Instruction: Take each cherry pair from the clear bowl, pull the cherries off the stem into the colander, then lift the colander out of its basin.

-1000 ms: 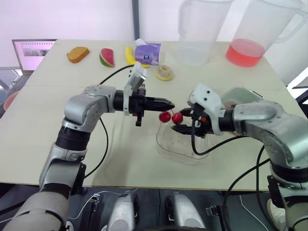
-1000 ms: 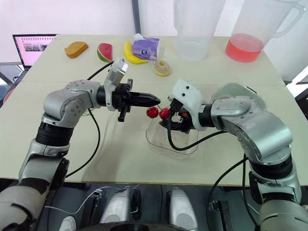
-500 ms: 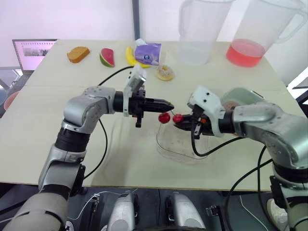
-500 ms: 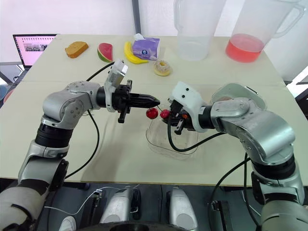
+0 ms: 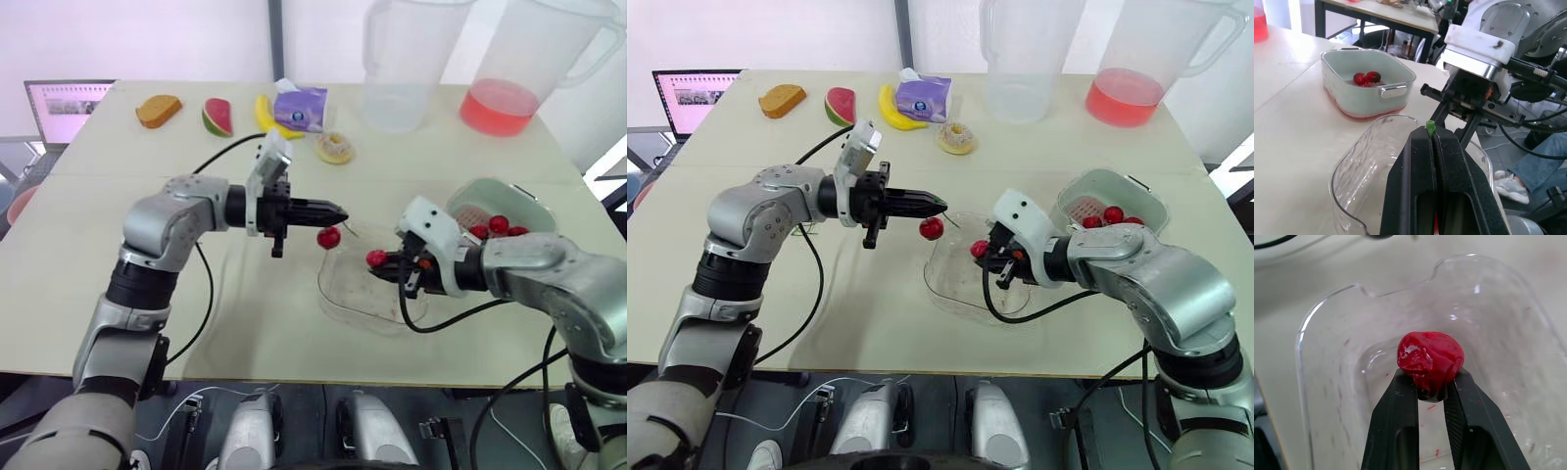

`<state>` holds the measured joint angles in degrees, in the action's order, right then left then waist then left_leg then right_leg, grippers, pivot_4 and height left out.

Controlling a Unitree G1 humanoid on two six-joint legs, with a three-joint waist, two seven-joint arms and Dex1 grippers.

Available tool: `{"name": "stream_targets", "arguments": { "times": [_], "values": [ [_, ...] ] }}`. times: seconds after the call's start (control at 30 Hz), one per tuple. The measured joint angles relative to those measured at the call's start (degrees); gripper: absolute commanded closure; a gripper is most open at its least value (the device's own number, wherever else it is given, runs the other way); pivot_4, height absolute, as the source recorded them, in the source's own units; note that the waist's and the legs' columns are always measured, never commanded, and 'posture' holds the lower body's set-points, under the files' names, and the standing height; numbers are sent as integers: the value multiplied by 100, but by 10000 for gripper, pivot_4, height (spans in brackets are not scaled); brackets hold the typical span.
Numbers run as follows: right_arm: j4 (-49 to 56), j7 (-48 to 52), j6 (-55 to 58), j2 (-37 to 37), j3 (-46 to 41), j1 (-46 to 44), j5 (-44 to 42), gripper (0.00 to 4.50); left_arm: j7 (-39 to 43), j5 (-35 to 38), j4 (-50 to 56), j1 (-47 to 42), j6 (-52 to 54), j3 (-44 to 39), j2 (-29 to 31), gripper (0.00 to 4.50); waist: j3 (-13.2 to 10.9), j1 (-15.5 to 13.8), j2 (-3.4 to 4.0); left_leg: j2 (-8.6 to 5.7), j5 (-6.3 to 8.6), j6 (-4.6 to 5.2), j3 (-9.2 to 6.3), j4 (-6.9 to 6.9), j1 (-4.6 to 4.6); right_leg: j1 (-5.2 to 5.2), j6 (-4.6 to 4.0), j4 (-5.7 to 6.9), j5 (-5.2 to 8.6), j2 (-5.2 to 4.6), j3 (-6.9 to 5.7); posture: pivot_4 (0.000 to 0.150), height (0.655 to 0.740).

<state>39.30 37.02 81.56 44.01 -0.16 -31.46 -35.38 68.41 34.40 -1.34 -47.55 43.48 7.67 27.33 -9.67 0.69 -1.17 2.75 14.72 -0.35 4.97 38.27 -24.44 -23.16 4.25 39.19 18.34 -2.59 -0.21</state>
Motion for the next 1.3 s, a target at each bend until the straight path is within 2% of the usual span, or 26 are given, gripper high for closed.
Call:
{"name": "stream_targets", "arguments": {
  "times": [0.17, 0.3, 0.47, 0.87, 0.93, 0.97, 1.13, 1.17, 1.3],
  "values": [
    [-342, -288, 194, -15, -827, -120, -22, 41773, -48, 7, 14, 2, 10, -8, 1, 45000, 0, -7, 0, -1, 0, 0, 1, 0, 0, 1, 0, 0, 0, -1, 0, 1500, 7400],
    [-1239, -1168, 305, -72, -1521, -271, 623, 41773, -118, 60, 146, 30, 81, -32, 2, 45000, 0, -8, 0, -2, 0, -1, 3, -3, 0, 0, 0, -1, 0, -2, 0, 1500, 7400],
    [-2170, -2162, 225, -500, -2098, -342, 1388, 41773, -232, 129, 244, 91, 128, -60, -3, 45000, 1, 13, 1, 0, -11, -19, 6, -6, 0, -4, 0, -1, 0, 1, 4, 1500, 7400],
    [-3564, -2746, -350, -982, -2157, -347, 1844, 41773, -344, 141, 268, 185, 220, -69, -9, 45000, 1, 4, 6, -1, -10, -18, 10, -8, 0, -6, 0, -1, 0, 7, 5, 1500, 7400],
    [-3592, -2788, -375, -1036, -2254, -357, 1842, 31796, -367, 151, 275, 185, 225, -70, -9, 45000, 1, 6, 6, -1, -10, -18, 10, -8, 0, -6, 0, -1, 0, 7, 5, 1500, 7400],
    [-3599, -2810, -376, -1060, -2317, -378, 1838, 28259, -373, 172, 284, 185, 227, -70, -9, 45000, 1, 8, 6, -1, -10, -18, 10, -8, 0, -6, 0, -1, 0, 7, 5, 1500, 7400],
    [-3567, -2850, -355, -1145, -2574, -517, 1816, 2937, -394, 237, 373, 189, 229, -72, -8, 45000, 1, 9, 6, -1, -10, -18, 10, -9, 0, -6, 0, -1, 0, 7, 5, 1500, 7400],
    [-3548, -2858, -331, -1151, -2621, -538, 1814, 699, -398, 238, 373, 189, 229, -73, -7, 45000, 1, 9, 6, -1, -10, -18, 10, -9, 0, -6, 0, -1, 0, 7, 5, 1500, 7400],
    [-3359, -2865, -220, -1154, -2790, -632, 1763, 699, -421, 240, 372, 189, 229, -72, -6, 45000, 1, 8, 7, -1, -10, -18, 10, -9, 0, -6, 0, -1, 0, 7, 5, 1500, 7400]
  ]
}}
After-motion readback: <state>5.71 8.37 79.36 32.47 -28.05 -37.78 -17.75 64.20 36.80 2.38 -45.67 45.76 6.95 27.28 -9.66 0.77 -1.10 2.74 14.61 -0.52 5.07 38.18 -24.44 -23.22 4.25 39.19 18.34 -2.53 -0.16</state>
